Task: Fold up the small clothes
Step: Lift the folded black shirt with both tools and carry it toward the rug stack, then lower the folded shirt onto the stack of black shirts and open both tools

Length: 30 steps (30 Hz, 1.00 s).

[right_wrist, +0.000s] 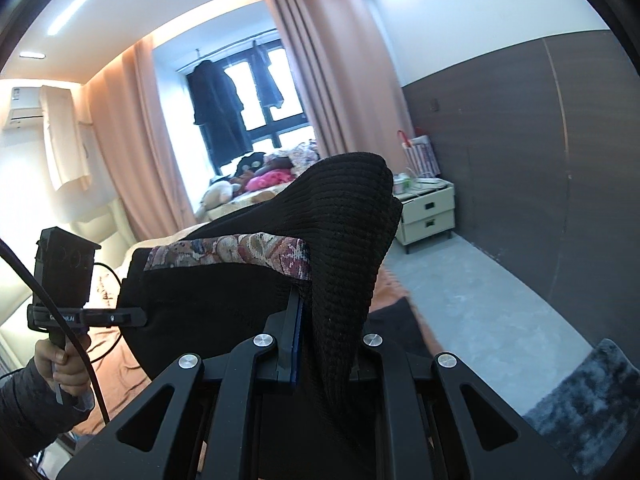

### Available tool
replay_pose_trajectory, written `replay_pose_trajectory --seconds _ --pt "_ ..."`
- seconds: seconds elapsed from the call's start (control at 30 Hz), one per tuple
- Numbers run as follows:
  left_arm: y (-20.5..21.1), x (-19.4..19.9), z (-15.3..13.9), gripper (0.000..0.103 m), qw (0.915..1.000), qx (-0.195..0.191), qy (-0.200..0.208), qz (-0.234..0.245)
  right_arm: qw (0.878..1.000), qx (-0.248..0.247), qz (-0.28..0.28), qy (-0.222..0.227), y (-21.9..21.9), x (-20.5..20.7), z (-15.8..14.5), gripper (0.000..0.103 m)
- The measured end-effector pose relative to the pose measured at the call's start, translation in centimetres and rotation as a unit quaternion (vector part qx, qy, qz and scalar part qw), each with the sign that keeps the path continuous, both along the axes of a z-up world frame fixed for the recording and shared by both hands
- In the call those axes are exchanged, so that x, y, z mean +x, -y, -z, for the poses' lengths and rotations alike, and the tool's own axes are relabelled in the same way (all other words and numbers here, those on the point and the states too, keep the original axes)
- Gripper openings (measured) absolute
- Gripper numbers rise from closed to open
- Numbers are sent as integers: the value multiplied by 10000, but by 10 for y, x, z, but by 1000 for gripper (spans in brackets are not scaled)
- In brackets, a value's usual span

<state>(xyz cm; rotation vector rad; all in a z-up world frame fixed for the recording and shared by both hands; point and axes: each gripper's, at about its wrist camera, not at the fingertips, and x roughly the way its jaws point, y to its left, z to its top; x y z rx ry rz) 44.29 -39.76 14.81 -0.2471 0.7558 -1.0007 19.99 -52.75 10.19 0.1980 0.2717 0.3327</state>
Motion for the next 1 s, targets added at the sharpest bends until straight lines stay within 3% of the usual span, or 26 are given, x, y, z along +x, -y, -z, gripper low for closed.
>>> replay_pose_trajectory --seconds 0.17,0.5,0.9,1.0 --pt "9 20 22 5 9997 16 -243 12 9998 51 129 -163 -17 11 7 10" --pt "-7 99 66 5 9972 182 -638 -342 9978 67 49 -650 -94 75 28 10" --pt "-29 197 169 6 9897 350 -1129 -813 9898 -147 106 -1410 -187 172 61 10" --pt "-35 217 195 8 9838 559 -1248 -1162 9849 -207 324 -1686 -188 196 70 12"
